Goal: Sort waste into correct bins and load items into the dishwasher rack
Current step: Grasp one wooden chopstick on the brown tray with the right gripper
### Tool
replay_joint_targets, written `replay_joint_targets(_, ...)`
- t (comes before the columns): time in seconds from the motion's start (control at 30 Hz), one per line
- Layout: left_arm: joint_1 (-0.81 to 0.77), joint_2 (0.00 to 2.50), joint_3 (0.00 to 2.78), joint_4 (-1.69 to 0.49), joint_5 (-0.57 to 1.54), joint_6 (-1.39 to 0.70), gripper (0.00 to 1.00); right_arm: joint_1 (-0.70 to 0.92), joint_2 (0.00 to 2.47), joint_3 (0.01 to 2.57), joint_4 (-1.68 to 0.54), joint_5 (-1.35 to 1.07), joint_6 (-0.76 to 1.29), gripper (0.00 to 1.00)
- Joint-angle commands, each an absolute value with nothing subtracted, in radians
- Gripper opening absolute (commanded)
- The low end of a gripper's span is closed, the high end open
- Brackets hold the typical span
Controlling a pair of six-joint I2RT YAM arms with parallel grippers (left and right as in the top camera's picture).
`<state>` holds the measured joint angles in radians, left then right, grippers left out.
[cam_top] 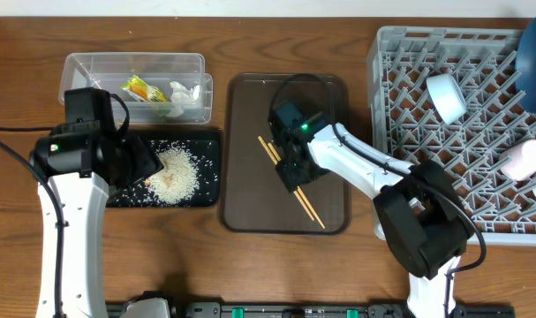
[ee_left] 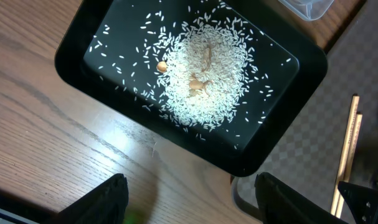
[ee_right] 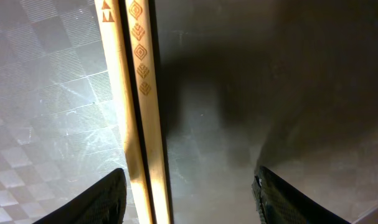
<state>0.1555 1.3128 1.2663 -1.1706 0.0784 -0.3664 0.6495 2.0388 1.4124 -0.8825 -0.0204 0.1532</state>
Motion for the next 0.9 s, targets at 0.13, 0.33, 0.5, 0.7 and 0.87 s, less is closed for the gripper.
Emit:
replay_joint_targets(0.13, 0.159, 1.313, 1.264, -1.174, 0.07, -0.372, 0.68, 0.651, 2.051, 1.41, -0.886, -0.008, 0.171, 0.65)
replay_joint_targets(0.33, 0.159, 1.313, 1.264, -1.174, 0.07, -0.372, 0.68, 0.642, 2.051, 1.41, -0.883, 0.016, 0.171, 0.64)
replay_joint_targets(0.5, 0.159, 1.313, 1.264, -1.174, 0.07, -0.372, 0.68, 0.641, 2.051, 1.41, -0.883, 0.034, 0.171, 0.63)
replay_joint_targets(0.7, 0.159, 1.313, 1.264, -1.174, 0.07, -0.372, 0.68, 0.643, 2.051, 1.409, -0.883, 0.034, 0.172, 0.62)
replay_joint_targets(0.87, 0.159, 1.313, 1.264, -1.174, 0.07, -0.372, 0.68, 0.643, 2.061, 1.407, -0.883, 0.034, 0.171, 0.61)
